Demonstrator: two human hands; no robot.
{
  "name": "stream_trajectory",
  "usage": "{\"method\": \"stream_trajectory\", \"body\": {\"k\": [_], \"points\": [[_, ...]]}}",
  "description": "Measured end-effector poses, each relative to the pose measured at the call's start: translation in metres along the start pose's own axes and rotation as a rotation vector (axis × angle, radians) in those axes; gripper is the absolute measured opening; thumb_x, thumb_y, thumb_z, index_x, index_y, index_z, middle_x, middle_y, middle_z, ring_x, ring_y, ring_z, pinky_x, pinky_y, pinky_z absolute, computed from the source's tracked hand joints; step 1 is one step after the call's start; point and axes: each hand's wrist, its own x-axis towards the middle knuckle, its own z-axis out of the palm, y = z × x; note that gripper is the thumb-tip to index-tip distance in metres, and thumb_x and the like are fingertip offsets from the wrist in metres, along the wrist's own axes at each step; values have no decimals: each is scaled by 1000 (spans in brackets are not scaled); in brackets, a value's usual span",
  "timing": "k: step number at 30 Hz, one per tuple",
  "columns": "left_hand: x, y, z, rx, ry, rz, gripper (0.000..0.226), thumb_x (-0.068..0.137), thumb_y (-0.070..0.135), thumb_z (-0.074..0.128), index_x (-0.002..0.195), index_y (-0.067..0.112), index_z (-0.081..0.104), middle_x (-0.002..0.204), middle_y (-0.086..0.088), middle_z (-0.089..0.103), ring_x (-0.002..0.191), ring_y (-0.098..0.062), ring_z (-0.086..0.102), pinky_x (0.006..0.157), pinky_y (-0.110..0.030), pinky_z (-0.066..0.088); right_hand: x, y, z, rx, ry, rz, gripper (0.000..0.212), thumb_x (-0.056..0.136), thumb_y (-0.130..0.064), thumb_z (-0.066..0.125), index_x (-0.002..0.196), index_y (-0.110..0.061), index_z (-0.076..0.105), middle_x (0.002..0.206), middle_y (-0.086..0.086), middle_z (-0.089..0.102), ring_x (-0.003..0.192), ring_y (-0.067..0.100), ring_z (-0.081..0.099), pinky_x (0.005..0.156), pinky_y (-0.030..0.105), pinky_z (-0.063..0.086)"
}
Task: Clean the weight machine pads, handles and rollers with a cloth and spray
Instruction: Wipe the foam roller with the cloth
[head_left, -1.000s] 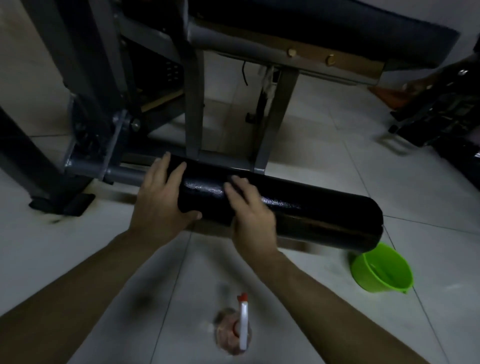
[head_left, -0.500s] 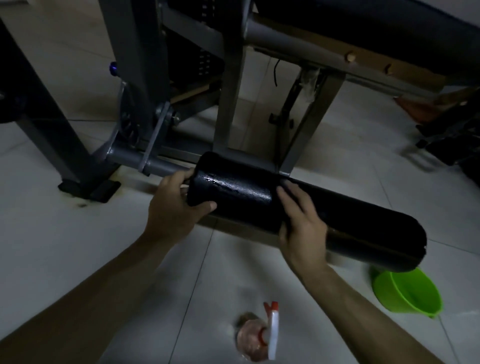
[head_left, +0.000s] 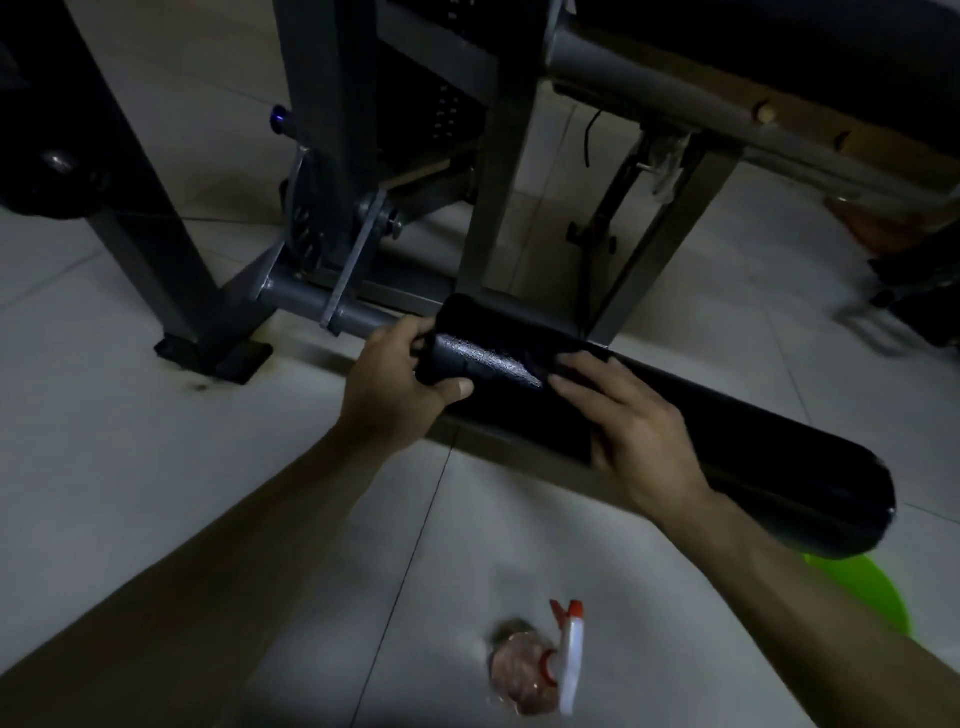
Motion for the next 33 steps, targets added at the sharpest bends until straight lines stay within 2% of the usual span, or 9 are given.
{"method": "stream_trajectory", "body": {"k": [4,10,12,15,22,26,29,31,33], "points": [[0,4,0,2,-8,-14,74,72,31,89,137,24,55,127,-2,54,105,-16,62,86,-25,51,18,-33,23,108,101,123,65,78,18,61,138,-6,64,152,10,53,143,27,49,117,51,41],[-3,10,-8,-27,-40,116,49,84,35,67,128,17,60,117,-5,63,102,-18,65,83,-40,60,79,-86,52,179,18,-84,49,92,-16,45,134,-7,67,148,14,57,143,34,48,122,48,34],[-12,14,-4,71,17,78,64,83,35,76,141,23,53,127,-3,54,108,-14,56,88,-29,54,61,-63,44,88,15,-84,46,91,-3,55,136,-8,66,150,12,55,144,31,46,122,49,34],[-21,32,12,341,141,210,85,79,39,78,153,19,41,150,-9,45,133,-28,44,108,-49,43,15,-21,23,-4,93,-4,51,87,9,70,135,-8,67,150,12,56,144,29,48,120,50,36],[-31,88,81,579,-255,541,93,79,45,79,158,22,35,168,-3,24,156,-26,14,127,-43,6,-94,52,-27,-105,110,279,78,67,19,63,140,-11,64,154,6,52,147,24,44,124,46,32],[-32,113,117,655,-368,580,110,74,55,82,161,24,23,170,0,16,157,-25,9,127,-43,3,-162,98,-65,-104,156,621,85,63,18,62,141,-16,63,155,1,50,144,25,47,121,45,37],[-38,125,137,788,-348,541,123,66,63,83,161,23,15,171,-1,9,157,-28,7,126,-53,3,-164,98,-65,-23,336,850,78,68,17,56,138,-16,65,151,0,54,137,26,53,117,19,33],[-43,129,147,838,-323,514,130,62,66,84,161,22,12,171,-2,8,156,-30,8,125,-58,4,-139,79,-44,21,395,817,79,67,16,55,139,-15,65,150,3,54,138,25,51,117,13,28],[-46,131,153,882,-279,513,132,57,64,85,160,21,15,169,-2,16,155,-31,14,124,-59,8,-110,57,-22,85,379,682,75,67,17,55,138,-9,64,150,8,54,141,27,49,122,28,32]]}}
